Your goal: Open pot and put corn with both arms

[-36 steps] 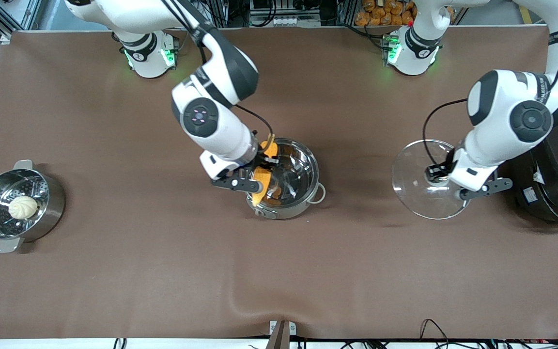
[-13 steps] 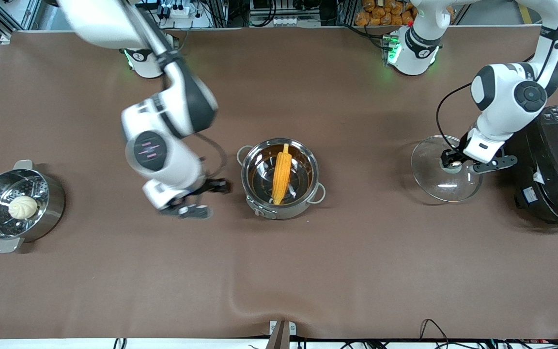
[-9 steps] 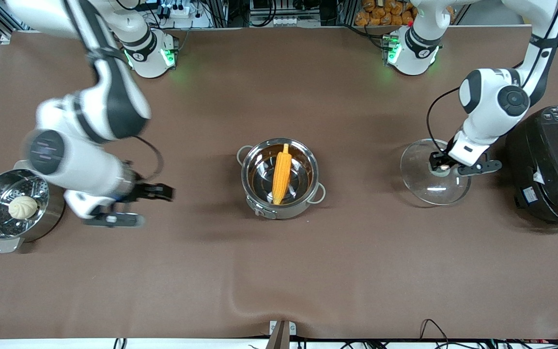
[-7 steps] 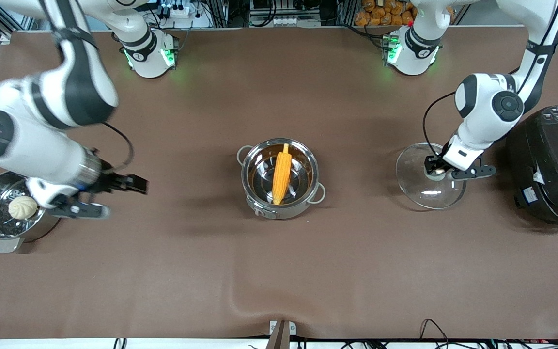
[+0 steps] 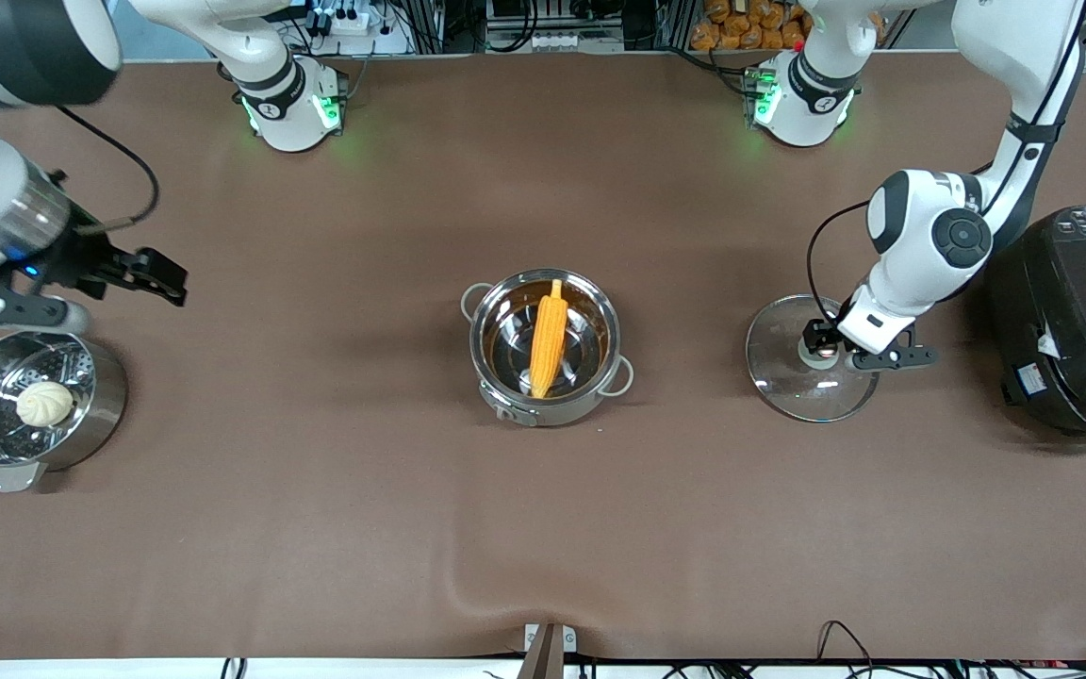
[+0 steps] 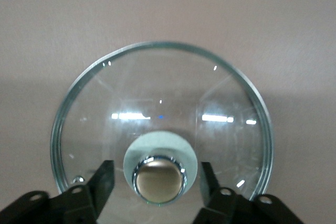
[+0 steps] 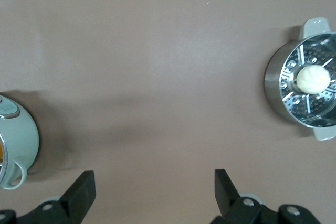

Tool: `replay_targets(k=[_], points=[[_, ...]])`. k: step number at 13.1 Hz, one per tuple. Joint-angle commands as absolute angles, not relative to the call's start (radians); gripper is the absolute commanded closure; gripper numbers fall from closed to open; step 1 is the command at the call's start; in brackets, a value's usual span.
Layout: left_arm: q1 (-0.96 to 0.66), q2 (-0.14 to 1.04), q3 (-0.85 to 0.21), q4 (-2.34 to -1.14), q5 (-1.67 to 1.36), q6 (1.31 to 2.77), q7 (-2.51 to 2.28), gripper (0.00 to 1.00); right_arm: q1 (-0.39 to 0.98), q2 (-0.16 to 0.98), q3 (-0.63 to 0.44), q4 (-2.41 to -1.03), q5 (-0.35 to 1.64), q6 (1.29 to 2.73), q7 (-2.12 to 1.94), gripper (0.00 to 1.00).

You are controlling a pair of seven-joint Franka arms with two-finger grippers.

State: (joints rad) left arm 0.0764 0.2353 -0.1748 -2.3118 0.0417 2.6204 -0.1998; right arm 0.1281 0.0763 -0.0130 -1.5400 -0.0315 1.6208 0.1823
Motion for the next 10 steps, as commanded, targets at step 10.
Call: replay_targets(k=[10], points=[[0.078,0.175,-0.219,-1.514,0.072,1.677,-0.189,0.00,-0.041,0.055,0.008,-1.408,0.017,1.441,0.064,0.00]])
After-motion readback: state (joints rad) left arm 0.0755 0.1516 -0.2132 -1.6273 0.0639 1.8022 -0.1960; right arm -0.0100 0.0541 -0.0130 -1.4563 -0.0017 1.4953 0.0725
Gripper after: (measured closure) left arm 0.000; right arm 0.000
